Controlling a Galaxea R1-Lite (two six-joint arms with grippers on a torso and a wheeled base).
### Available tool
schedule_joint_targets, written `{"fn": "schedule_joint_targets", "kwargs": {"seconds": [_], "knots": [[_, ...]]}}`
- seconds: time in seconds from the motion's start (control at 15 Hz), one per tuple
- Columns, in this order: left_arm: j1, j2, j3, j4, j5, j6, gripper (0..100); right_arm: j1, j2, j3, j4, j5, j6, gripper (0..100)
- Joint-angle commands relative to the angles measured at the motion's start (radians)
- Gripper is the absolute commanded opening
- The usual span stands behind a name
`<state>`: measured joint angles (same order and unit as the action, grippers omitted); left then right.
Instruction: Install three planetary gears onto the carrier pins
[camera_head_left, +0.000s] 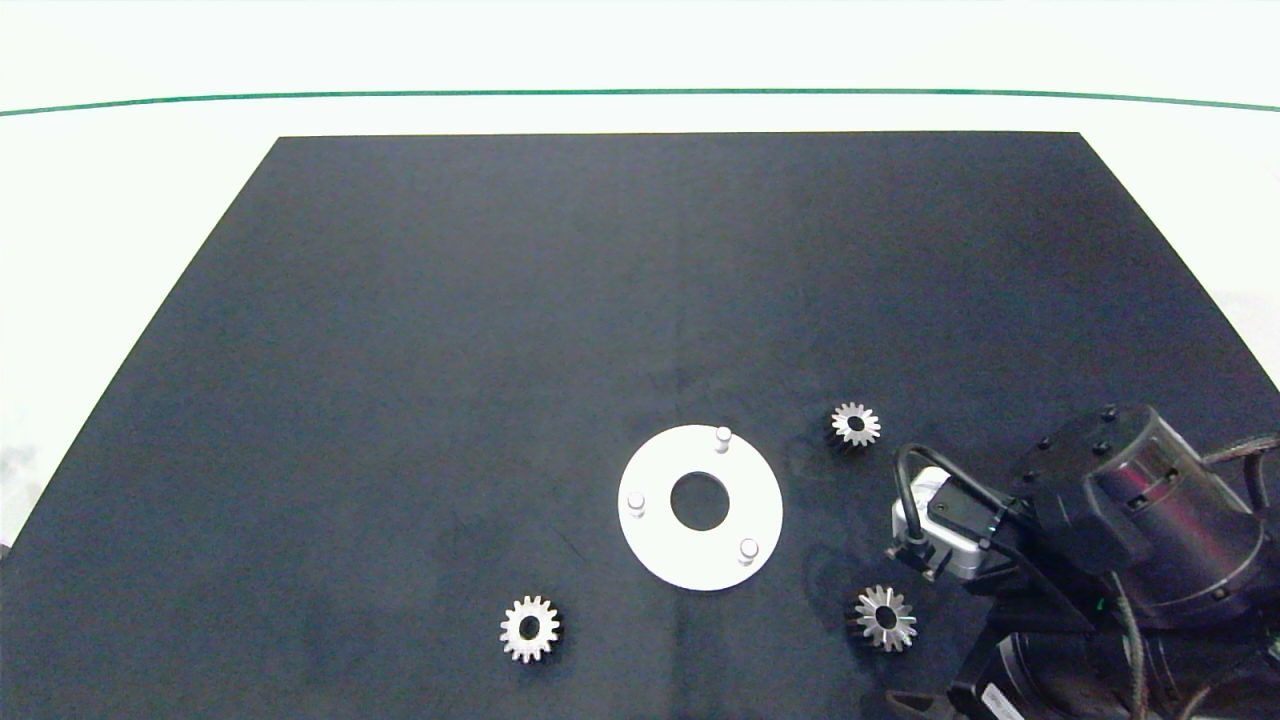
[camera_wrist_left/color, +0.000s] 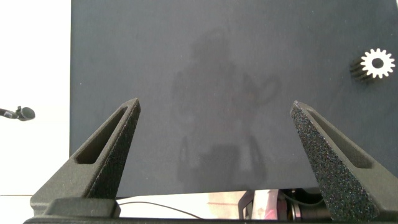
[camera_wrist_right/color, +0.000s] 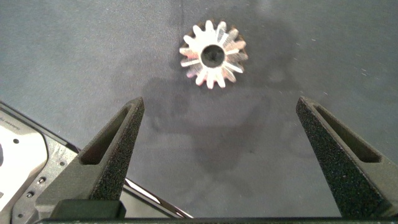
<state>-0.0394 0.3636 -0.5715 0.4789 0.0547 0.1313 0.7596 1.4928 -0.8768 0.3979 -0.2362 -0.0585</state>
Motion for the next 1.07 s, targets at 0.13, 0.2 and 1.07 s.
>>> {"fn": "schedule_joint_targets", "kwargs": {"seconds": [0.13, 0.2, 1.07], "knots": [[-0.001, 0.001, -0.001, 0.003, -0.001, -0.001, 100, -0.003, 0.044, -0.005, -0.019, -0.002, -0.001, 100], [-0.001, 0.001, -0.001, 0.003, -0.001, -0.001, 100, -0.005, 0.05, -0.011, -0.021, -0.002, -0.001, 100], [-0.004, 0.005, -0.007, -0.017, -0.003, -0.004, 100, 0.009, 0.073, -0.027, -0.071, -0.005, 0.012, 96]]}}
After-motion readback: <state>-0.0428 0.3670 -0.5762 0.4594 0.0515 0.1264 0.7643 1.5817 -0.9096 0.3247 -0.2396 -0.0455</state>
